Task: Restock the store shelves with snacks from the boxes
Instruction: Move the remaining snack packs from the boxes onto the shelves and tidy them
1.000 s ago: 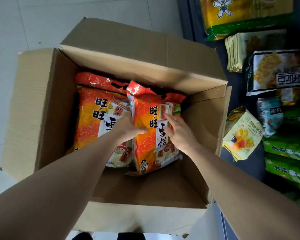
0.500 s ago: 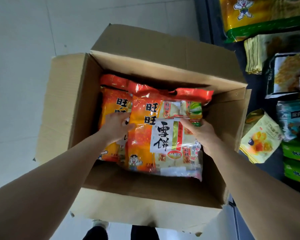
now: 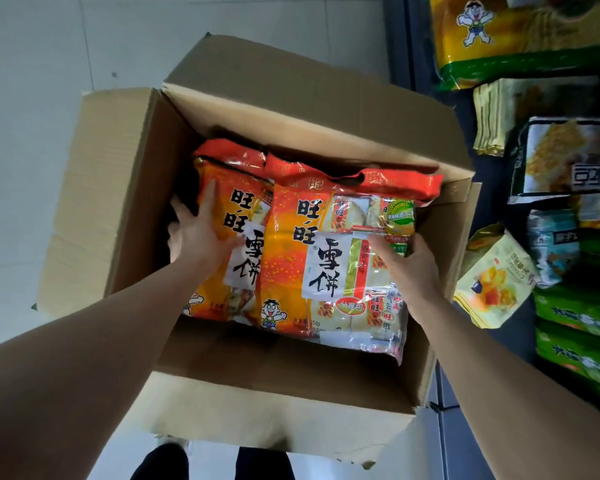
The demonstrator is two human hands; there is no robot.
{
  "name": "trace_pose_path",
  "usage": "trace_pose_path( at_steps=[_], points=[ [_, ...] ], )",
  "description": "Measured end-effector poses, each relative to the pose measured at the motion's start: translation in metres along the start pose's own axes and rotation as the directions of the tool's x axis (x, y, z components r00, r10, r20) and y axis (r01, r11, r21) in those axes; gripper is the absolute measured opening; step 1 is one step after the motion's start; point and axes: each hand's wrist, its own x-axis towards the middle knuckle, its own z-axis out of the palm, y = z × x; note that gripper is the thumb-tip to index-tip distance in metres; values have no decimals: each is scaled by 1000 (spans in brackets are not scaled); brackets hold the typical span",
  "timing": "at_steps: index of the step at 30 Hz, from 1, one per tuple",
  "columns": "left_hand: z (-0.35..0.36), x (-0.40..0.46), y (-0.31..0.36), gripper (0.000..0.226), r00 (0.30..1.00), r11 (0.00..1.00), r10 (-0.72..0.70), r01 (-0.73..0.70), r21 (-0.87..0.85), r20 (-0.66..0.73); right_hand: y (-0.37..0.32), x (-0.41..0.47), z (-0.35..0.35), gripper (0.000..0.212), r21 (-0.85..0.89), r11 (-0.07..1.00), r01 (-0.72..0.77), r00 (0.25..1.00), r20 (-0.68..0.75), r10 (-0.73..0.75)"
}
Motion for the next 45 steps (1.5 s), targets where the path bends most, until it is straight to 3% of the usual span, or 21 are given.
trace_pose_path(
  at_steps=[6,9,14,19,26,35,40,45],
  points=[
    [-11,-35,11,101,990,985,144,-144,-92,-2,-3,-33,-31,57,-7,1000,14,999,44,-14],
    [-15,-61,22,106,970,955,238,-224,-196,47,-11,-59,-46,67,-33,998,47,999,7,-47],
    [-37,-102,35,109,957,933,290,-288,-216,-26,-36,-111,-63,84,-146,979,139,984,-90,-153],
    [-107,-147,36,106,931,920,356,-364,-146,-80,-67,-185,-81,88,-353,921,168,949,-196,-248],
    [-234,-236,43,107,860,827,508,-501,-256,-43,-106,-317,-126,78,-400,905,142,919,-286,-271],
    [-367,-384,86,80,581,582,813,-813,-3,-32,-123,-497,-206,38,-380,917,122,830,-467,-304],
    [-416,-451,123,79,340,352,933,-931,-97,121,-114,-588,-264,39,-276,960,54,746,-628,-222],
    [-448,-536,168,80,117,159,967,-971,-178,226,-92,-679,-314,35,-192,981,16,613,-773,-161]
  ],
)
